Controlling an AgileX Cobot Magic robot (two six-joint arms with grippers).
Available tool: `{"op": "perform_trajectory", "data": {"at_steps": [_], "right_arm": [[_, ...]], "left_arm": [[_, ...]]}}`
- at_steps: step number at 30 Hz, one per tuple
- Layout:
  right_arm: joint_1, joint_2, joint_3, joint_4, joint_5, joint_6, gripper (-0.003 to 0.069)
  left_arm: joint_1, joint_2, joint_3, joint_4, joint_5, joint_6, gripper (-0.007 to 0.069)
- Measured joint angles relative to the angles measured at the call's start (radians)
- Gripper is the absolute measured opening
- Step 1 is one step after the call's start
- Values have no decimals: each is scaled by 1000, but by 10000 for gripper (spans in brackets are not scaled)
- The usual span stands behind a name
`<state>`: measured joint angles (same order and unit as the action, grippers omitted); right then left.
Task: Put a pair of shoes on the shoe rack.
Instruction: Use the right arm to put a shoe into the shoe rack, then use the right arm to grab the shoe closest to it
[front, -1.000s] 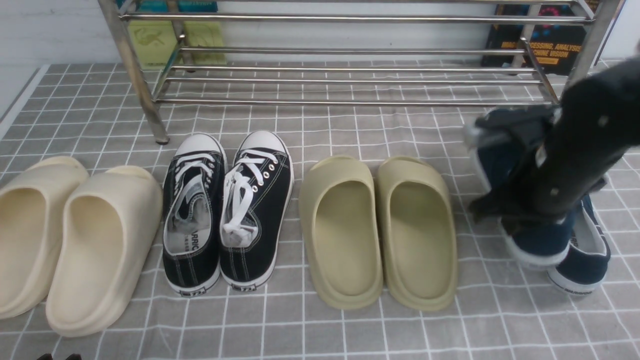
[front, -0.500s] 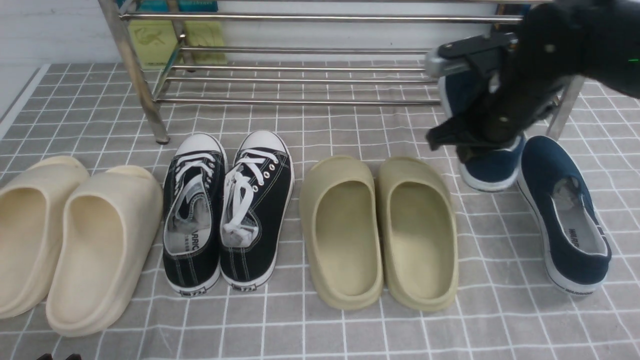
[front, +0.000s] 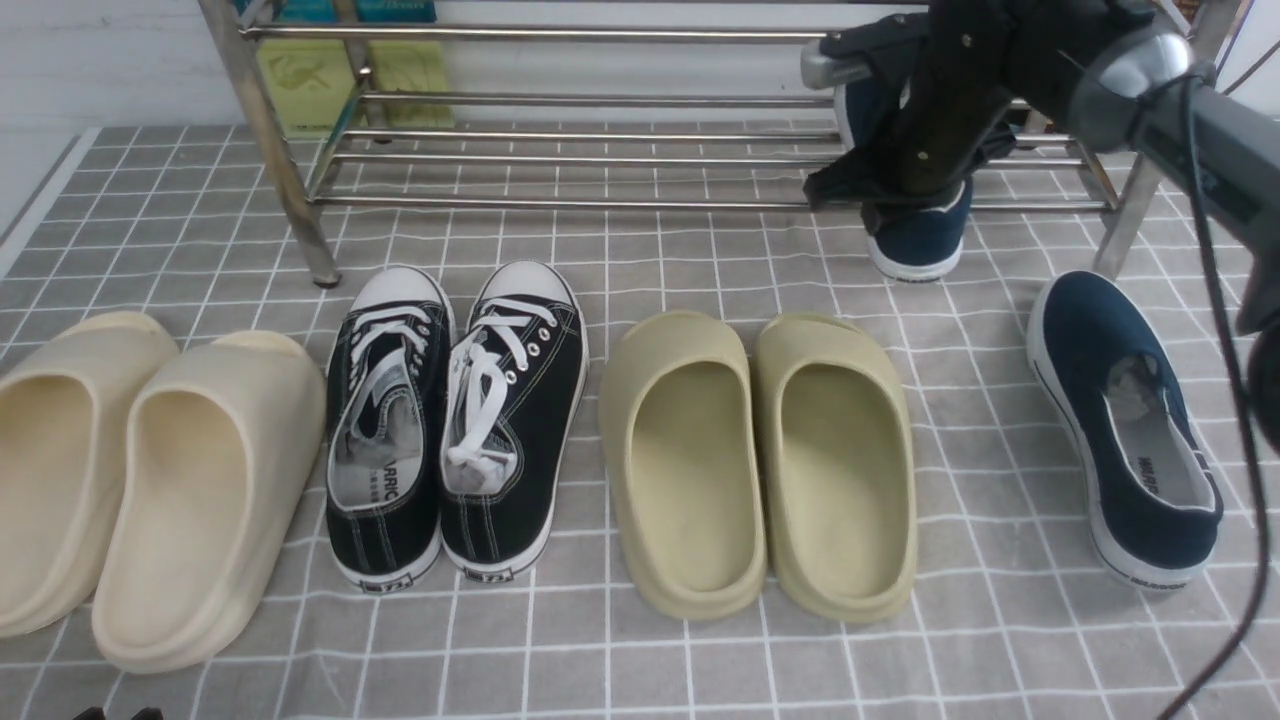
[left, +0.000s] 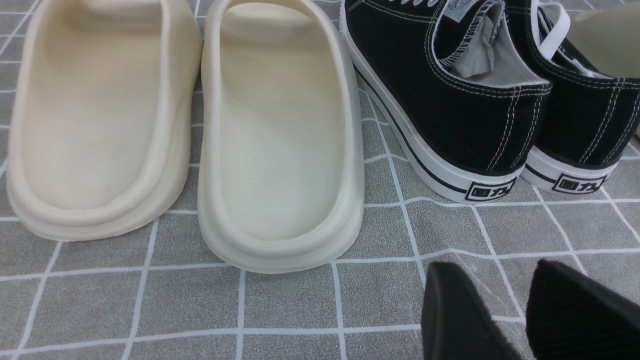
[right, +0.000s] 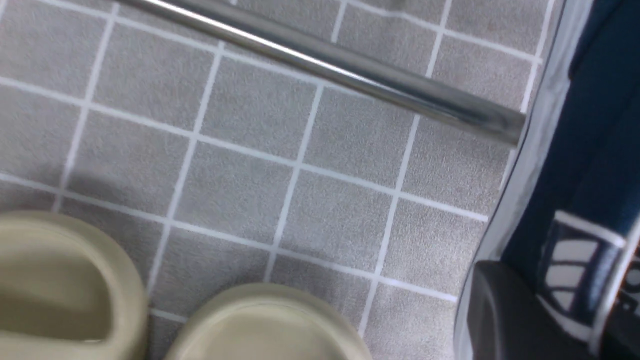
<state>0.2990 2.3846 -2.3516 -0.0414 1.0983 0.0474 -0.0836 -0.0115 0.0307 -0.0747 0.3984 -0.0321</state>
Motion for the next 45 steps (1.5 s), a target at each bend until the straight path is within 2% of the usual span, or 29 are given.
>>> {"op": "perform_trajectory", "data": {"at_steps": [2, 3, 6, 7, 8, 13, 17, 23, 30, 33, 36, 37, 38, 39, 40, 41, 42, 44, 45], "right_arm": [[0, 13, -26, 1, 19, 0, 67], [0, 20, -42, 2, 26, 0, 100], [0, 19, -50, -12, 17, -1, 230], [-2, 13, -49, -20, 15, -2, 308], [-2, 11, -46, -20, 15, -1, 319], [-5, -109, 57, -25, 36, -4, 560], [-8, -234, 140, -40, 40, -5, 613], [-9, -438, 269, -91, 119, 0, 565], [-72, -590, 708, -97, 128, 84, 539], [-91, -601, 941, -98, 54, 116, 528], [-92, -598, 1080, -98, -61, 121, 481], [-92, -596, 1129, -98, -149, 132, 434], [-92, -596, 1129, -98, -149, 133, 426], [-92, -589, 1170, -100, -236, 155, 340], [-92, -588, 1173, -100, -244, 157, 328], [-92, -579, 1190, -100, -299, 165, 232], [-92, -578, 1192, -101, -309, 164, 206], [-91, -578, 1187, -106, -313, 164, 50], [-90, -581, 1176, -112, -292, 163, 31]], "left_arm": [[0, 0, 0, 0, 0, 0, 238], [0, 0, 0, 0, 0, 0, 238], [0, 0, 0, 0, 0, 0, 238], [0, 0, 0, 0, 0, 0, 238], [0, 0, 0, 0, 0, 0, 238], [0, 0, 0, 0, 0, 0, 238], [0, 0, 0, 0, 0, 0, 238], [0, 0, 0, 0, 0, 0, 238], [0, 0, 0, 0, 0, 0, 238], [0, 0, 0, 0, 0, 0, 238], [0, 0, 0, 0, 0, 0, 238], [0, 0, 0, 0, 0, 0, 238], [0, 0, 0, 0, 0, 0, 238], [0, 0, 0, 0, 0, 0, 238], [0, 0, 0, 0, 0, 0, 238], [0, 0, 0, 0, 0, 0, 238], [0, 0, 0, 0, 0, 0, 238], [0, 0, 0, 0, 0, 0, 238], [0, 0, 0, 0, 0, 0, 238]]}}
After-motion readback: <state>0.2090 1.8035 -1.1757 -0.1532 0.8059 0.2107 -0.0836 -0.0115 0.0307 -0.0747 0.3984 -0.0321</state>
